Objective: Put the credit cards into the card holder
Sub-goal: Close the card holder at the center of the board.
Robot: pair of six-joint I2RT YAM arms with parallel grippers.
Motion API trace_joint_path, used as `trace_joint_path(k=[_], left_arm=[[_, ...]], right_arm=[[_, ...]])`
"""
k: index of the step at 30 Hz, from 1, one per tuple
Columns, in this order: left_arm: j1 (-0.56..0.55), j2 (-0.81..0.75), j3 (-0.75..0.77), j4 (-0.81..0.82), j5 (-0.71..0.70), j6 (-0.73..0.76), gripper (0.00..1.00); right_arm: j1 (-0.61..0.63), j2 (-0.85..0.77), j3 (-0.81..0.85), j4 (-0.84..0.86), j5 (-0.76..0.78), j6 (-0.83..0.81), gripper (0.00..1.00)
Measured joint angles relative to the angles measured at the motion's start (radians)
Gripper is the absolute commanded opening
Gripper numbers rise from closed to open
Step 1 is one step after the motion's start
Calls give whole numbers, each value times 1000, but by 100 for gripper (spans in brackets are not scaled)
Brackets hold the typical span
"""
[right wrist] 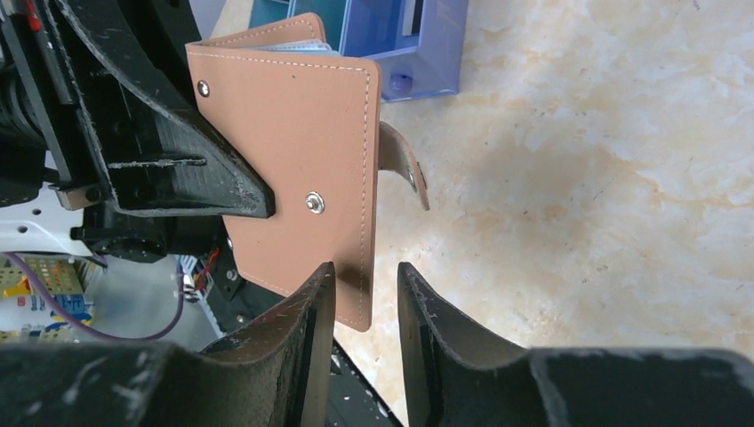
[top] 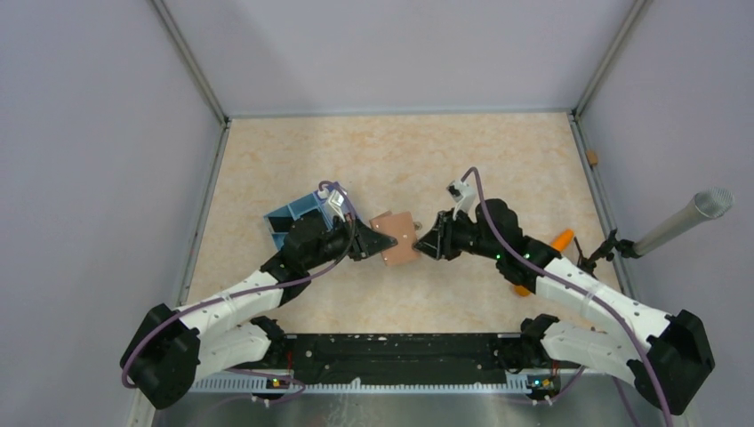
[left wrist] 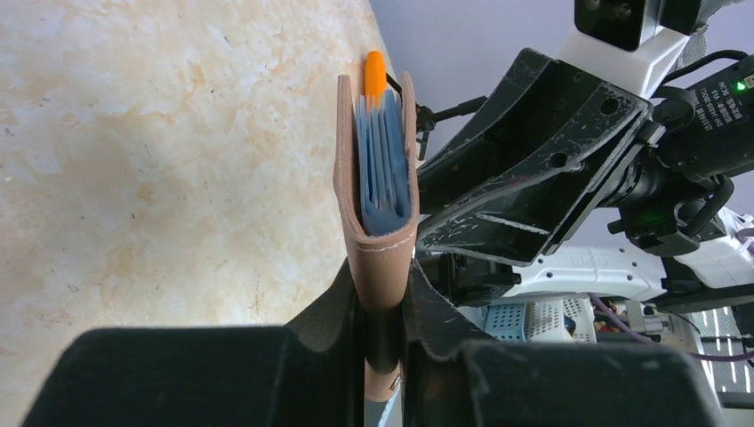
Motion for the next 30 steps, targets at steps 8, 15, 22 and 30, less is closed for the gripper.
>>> trace_joint_path(k=[8,15,22,30], left_arm=[[1,23,6,0,19,0,20],[8,70,17,-10,46,0,40],[7,84,22,-15,79,1,26],[5,80,23,-47,109,65,6]], right_arm=[[38,64,38,11,13,-13,27],[71,137,71,-2,28,-45,24],[101,156,85,-3,21,-64,25],[85,121,92,-77,60,-82,61]])
